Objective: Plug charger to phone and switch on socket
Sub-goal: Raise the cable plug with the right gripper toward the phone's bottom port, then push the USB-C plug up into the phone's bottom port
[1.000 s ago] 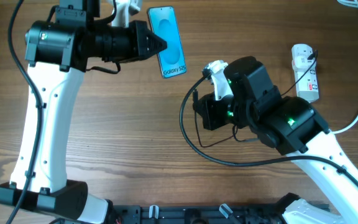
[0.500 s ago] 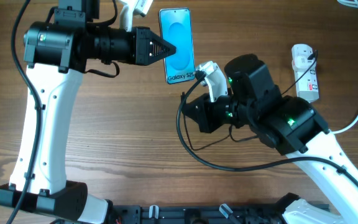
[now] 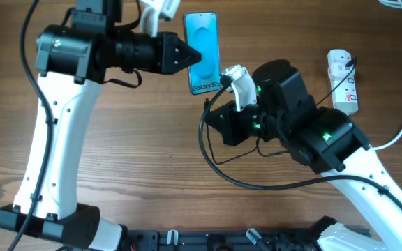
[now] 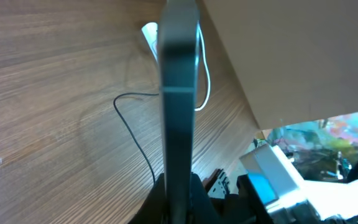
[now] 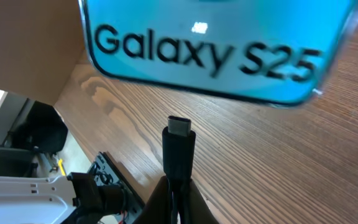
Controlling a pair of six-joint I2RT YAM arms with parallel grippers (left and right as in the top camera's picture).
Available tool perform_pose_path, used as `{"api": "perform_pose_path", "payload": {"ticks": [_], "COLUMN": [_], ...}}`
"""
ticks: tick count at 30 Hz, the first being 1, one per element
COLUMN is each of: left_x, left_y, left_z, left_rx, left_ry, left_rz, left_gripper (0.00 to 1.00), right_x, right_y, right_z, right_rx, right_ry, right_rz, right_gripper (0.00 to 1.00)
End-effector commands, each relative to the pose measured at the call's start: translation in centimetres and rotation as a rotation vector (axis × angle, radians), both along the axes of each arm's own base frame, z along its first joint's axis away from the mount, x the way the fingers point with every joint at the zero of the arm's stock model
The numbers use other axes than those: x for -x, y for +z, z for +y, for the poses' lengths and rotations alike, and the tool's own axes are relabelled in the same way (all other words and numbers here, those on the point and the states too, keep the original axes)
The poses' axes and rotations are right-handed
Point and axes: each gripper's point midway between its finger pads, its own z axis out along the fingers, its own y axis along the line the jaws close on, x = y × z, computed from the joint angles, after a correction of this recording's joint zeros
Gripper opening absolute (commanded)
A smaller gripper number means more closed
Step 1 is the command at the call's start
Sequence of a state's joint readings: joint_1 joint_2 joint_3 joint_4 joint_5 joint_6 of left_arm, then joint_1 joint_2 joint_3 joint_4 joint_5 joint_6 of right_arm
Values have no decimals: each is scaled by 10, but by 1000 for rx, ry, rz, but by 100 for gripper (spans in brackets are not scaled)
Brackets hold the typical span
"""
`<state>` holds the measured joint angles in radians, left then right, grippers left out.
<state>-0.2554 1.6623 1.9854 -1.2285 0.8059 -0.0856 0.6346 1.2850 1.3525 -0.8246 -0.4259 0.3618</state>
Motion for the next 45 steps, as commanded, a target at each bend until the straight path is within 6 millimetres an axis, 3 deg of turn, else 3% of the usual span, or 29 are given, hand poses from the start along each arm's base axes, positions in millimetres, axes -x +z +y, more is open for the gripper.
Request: {"api": "perform_pose_path", "payload": {"ticks": [1, 45], "left_x": [9, 8], "left_y": [18, 18], "left_z": [-6, -6], "left_rx": [11, 14], "left_ry": [-11, -4], "left_rz": [-63, -51], "left_gripper": [4, 4], "right_x": [-5, -18], "right_y": [-1, 2], "right_z": [2, -1], "right_rx": [13, 24], "right_ry": [-14, -64], "right_rz": [-7, -61], "right_gripper": [4, 4]}}
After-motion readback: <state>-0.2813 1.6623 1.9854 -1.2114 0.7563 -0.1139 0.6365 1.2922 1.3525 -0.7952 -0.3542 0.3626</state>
